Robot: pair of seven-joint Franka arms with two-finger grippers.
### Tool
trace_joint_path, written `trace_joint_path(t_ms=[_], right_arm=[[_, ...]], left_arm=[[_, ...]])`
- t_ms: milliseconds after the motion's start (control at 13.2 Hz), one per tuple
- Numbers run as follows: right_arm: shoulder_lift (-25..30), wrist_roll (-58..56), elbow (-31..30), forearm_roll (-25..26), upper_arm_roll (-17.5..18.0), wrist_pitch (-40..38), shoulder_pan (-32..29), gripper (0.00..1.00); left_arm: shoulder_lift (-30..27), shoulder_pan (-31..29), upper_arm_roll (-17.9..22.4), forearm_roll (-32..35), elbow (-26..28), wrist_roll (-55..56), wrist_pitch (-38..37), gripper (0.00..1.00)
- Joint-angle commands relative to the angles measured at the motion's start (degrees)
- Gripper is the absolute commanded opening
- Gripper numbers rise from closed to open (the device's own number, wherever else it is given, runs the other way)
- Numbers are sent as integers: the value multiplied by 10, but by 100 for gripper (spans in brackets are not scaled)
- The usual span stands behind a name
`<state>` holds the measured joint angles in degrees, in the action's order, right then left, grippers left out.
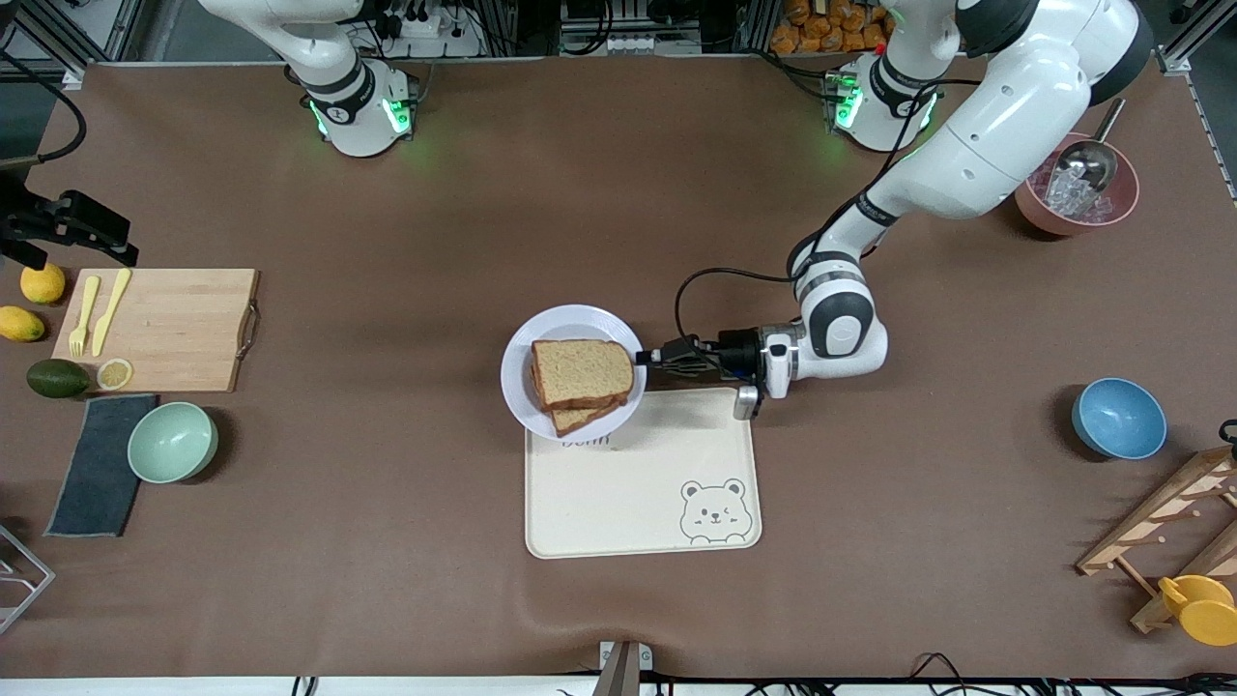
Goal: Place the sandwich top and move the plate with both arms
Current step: 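Slide the plate with the left gripper onto the bear tray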
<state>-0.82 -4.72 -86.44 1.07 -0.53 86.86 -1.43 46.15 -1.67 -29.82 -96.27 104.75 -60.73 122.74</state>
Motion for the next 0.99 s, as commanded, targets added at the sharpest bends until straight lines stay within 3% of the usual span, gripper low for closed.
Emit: trace_joint_path(t_ms=[0, 380, 912], right_arm=[[10, 9, -8, -10, 3, -3, -7, 100], [7, 9, -8, -11, 3, -3, -7, 100], [7, 9, -8, -19, 3, 0, -7, 100]], left_arm=[[-29, -19, -8, 13, 11, 32, -11, 0], [-24, -75, -7, 122, -21, 111, -11, 0], [27, -62, 29, 144, -105, 147, -11, 0]])
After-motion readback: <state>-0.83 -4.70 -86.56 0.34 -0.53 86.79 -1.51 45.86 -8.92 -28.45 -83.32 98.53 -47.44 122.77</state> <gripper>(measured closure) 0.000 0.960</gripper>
